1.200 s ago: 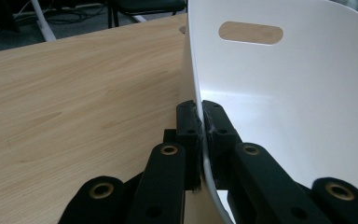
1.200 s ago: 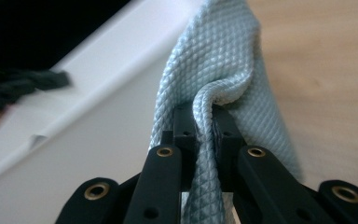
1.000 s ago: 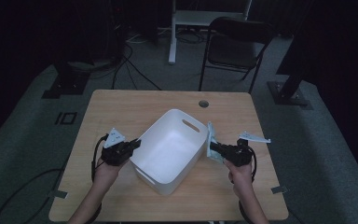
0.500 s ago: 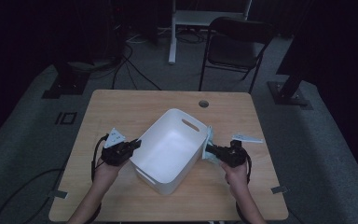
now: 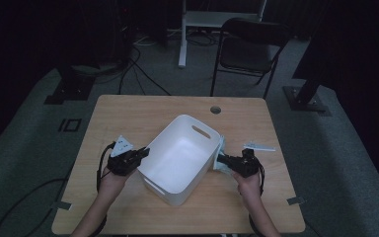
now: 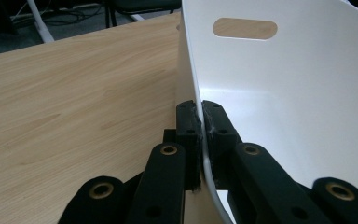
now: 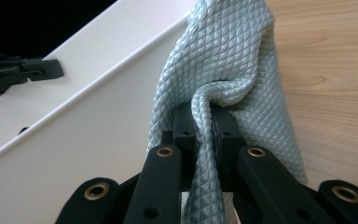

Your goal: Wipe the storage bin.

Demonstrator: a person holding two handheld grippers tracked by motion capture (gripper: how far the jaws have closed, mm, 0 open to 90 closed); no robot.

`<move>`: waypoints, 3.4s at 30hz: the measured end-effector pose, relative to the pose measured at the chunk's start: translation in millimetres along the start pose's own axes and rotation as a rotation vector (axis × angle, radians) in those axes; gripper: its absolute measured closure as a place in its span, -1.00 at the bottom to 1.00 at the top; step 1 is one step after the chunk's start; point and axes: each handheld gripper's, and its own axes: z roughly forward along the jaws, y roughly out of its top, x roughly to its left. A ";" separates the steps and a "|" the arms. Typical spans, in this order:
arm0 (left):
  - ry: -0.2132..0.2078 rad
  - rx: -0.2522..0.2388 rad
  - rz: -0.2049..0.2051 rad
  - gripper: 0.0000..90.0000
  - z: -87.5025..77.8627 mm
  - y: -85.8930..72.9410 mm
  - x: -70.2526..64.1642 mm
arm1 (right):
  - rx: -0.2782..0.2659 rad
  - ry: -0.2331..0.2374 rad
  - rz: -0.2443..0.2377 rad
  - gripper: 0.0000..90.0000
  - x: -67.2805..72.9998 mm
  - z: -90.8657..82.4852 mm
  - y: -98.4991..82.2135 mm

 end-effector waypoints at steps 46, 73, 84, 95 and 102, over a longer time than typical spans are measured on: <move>0.015 0.001 0.000 0.92 0.2 0.1 -1.9 | 0.127 -0.037 0.092 0.84 -18.8 22.6 -16.2; 0.013 0.005 0.012 0.92 0.6 0.4 -3.2 | -0.021 0.040 0.031 0.84 14.2 -1.5 0.5; 0.017 0.003 0.014 0.92 0.7 0.3 -3.8 | 0.019 0.008 0.027 0.84 9.2 5.5 -3.9; 0.021 0.004 0.015 0.92 0.8 0.3 -4.1 | 0.050 -0.010 0.037 0.84 4.0 12.4 -10.0; 0.023 0.004 0.015 0.92 0.7 0.3 -4.4 | 0.074 -0.017 0.051 0.84 -0.8 17.2 -12.9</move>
